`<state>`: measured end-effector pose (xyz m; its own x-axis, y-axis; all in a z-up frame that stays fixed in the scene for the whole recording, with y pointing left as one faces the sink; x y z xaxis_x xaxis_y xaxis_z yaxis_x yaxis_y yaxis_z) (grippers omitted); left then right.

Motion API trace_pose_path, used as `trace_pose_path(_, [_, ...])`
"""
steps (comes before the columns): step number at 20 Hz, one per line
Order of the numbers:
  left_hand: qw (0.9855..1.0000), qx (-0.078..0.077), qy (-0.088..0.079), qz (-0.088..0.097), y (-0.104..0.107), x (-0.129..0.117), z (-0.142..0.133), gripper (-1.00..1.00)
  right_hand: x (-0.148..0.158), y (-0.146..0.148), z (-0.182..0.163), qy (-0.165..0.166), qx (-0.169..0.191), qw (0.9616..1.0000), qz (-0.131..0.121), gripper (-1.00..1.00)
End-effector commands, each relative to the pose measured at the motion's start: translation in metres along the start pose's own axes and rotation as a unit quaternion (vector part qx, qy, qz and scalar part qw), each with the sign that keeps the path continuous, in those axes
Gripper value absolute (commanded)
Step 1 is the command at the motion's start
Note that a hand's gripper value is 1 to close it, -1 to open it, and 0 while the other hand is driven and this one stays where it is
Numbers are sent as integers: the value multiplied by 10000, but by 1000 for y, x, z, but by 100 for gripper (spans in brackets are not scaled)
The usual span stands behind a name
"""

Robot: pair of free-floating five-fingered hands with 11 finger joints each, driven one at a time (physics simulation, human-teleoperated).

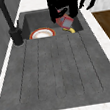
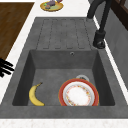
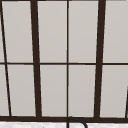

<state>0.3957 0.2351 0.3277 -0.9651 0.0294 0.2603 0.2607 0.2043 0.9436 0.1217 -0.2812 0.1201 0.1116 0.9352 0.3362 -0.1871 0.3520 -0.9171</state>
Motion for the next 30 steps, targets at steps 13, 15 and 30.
trace_pose_path(13, [9986, -503, 167, -18, -28, -3, -101, 100, 0, 0, 0, 0, 0, 10000, 0, 0])
trace_pose_path(15, [9985, -523, 178, -18, -33, -3, -113, 100, 0, 0, 0, 0, 0, 10000, 0, 0])
trace_pose_path(30, [9977, -634, 250, -7, -72, -6, -210, 100, 0, 0, 0, 0, 0, 10000, 0, 0])
